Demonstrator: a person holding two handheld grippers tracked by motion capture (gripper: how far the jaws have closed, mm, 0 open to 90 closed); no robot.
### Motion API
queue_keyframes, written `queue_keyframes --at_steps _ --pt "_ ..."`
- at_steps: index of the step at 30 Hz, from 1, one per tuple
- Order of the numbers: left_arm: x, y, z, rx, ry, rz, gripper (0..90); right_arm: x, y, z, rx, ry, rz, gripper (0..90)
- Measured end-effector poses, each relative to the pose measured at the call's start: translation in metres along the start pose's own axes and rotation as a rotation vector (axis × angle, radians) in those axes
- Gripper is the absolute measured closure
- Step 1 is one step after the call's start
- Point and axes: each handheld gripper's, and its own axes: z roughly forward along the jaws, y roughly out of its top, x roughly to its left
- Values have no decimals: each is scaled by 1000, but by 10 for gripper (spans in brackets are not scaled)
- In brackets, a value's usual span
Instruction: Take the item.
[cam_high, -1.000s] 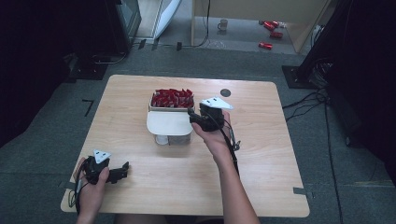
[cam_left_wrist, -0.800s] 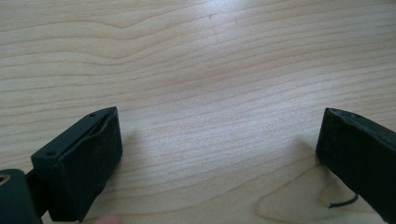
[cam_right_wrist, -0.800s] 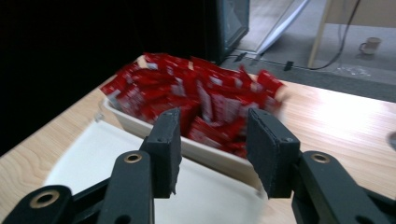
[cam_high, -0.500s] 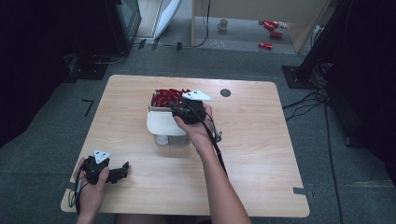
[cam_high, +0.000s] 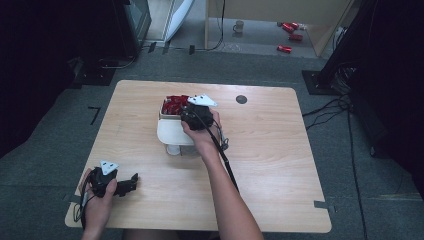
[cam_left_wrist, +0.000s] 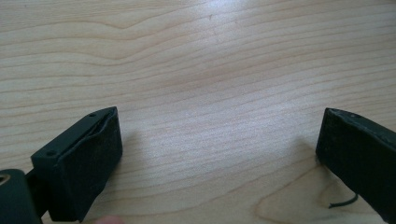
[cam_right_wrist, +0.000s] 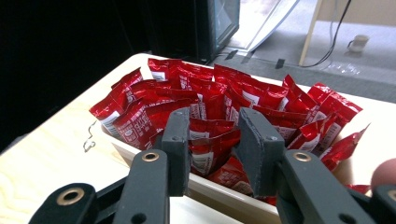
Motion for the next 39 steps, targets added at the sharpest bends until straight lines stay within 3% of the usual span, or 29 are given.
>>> queue_keyframes --at_steps 3,6,11,17,25,39 --pt "0 0 0 0 0 0 8 -1 0 -2 3 12 12 672" --pt "0 0 0 1 1 0 8 -1 4 -8 -28 22 46 673" --pt "0 1 0 -1 1 1 8 1 13 -20 -89 15 15 672" --pt "0 1 0 1 1 2 8 -3 23 -39 -171 3 32 672" --pt "0 0 0 0 1 1 8 -1 36 -70 -280 -39 -12 672" --pt "0 1 0 2 1 1 8 -15 49 -114 -412 -108 -15 672"
